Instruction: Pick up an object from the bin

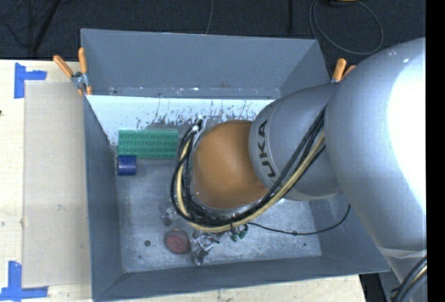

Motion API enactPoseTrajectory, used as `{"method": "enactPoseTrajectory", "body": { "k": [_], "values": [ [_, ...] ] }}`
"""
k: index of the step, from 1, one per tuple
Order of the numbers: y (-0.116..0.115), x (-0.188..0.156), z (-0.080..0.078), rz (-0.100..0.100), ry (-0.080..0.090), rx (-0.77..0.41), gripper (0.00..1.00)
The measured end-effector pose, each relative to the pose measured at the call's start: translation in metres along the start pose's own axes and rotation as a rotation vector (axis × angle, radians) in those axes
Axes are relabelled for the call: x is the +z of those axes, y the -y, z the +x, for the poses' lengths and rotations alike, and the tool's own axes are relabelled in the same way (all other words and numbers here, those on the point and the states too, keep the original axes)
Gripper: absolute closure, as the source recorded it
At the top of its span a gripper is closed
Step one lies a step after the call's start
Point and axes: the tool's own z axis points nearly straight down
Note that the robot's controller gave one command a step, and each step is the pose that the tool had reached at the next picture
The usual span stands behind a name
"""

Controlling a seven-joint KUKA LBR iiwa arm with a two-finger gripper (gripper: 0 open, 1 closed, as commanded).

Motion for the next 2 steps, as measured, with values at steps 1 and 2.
{"method": "enactPoseTrajectory", "body": {
  "k": [1, 2],
  "values": [
    [0.000, -0.002, -0.001, 0.000, 0.008, 0.002, 1.00],
    [0.011, -0.146, 0.005, 0.002, 0.004, -0.283, 1.00]
  ]
}}
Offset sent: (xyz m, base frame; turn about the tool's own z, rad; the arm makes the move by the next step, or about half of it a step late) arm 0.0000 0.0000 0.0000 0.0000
